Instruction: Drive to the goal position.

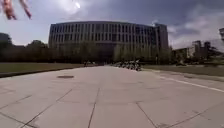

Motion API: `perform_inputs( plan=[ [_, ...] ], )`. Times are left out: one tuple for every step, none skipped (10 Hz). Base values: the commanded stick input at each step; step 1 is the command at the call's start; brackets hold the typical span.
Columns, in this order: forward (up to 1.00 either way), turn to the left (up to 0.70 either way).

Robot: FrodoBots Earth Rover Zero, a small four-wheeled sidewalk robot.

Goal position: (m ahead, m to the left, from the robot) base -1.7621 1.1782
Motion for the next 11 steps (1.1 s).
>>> perform_inputs(
  plan=[
    [0.7, -0.01],
    [0.7, -0.01],
    [0.7, -0.01],
    [0.7, -0.01],
    [0.7, -0.01],
    [0.7, -0.01],
    [0.7, -0.01],
    [0.7, -0.01],
    [0.7, -0.01],
    [0.7, -0.01],
    [0.7, -0.01]
  ],
)
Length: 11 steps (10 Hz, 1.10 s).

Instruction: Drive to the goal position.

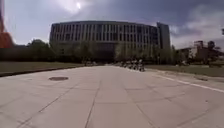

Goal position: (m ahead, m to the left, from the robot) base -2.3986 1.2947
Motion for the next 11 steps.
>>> perform_inputs(
  plan=[
    [0.7, -0.01],
    [0.7, -0.01],
    [0.7, -0.01],
    [0.7, -0.01],
    [0.7, -0.01],
    [0.7, -0.01],
    [0.7, -0.01],
    [0.7, -0.01],
    [0.7, -0.01],
    [0.7, -0.01],
    [0.7, -0.01]
  ],
)
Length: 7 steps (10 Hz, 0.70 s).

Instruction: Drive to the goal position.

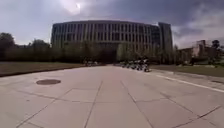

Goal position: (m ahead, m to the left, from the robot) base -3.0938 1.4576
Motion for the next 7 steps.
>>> perform_inputs(
  plan=[
    [0.7, -0.01],
    [0.7, -0.01],
    [0.7, -0.01],
    [0.7, -0.01],
    [0.7, -0.01],
    [0.7, -0.01],
    [0.7, -0.01]
  ],
)
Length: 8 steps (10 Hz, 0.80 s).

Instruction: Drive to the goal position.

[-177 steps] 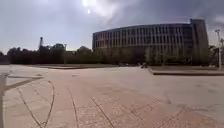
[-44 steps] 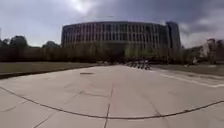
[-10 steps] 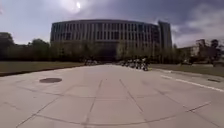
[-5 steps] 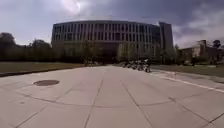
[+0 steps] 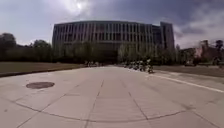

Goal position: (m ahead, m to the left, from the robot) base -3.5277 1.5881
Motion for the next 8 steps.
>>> perform_inputs(
  plan=[
    [0.7, -0.01],
    [0.7, -0.01],
    [0.7, -0.01],
    [0.7, -0.01],
    [0.7, -0.01],
    [0.7, 0.24],
    [0.7, 0.34],
    [0.7, 0.34]
  ],
)
